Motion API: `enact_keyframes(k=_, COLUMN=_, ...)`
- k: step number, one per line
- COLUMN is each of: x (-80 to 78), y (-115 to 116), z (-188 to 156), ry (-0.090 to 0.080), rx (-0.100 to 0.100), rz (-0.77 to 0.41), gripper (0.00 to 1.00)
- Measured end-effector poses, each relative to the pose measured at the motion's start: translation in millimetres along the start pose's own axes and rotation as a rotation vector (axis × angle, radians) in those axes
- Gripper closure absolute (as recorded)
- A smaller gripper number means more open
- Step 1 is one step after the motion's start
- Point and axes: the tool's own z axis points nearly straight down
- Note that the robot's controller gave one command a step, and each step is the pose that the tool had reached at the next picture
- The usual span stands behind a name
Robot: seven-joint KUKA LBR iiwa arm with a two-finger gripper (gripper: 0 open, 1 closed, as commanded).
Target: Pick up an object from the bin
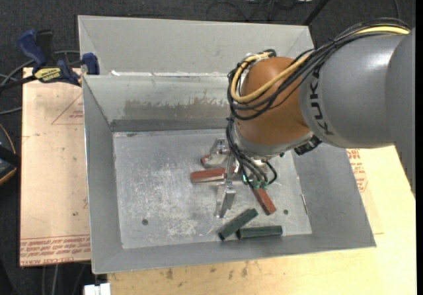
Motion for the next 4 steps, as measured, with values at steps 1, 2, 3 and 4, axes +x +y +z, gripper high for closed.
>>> enact_keyframes(k=1, x=-1.9, y=-0.3, z=-4.4, ry=-0.008, rx=-0.001, rz=0.002, gripper=0.00)
enact_keyframes(k=2, x=-4.7, y=-0.7, z=-2.7, ry=-0.010, rx=-0.001, rz=-0.002, gripper=0.00)
enact_keyframes(k=3, x=-25.1, y=-1.5, z=34.8, ry=-0.008, rx=0.001, rz=-0.037, gripper=0.00)
enact_keyframes(k=4, x=-102.0, y=-44.7, z=70.7, ry=-0.019, rx=-0.001, rz=-0.150, gripper=1.00)
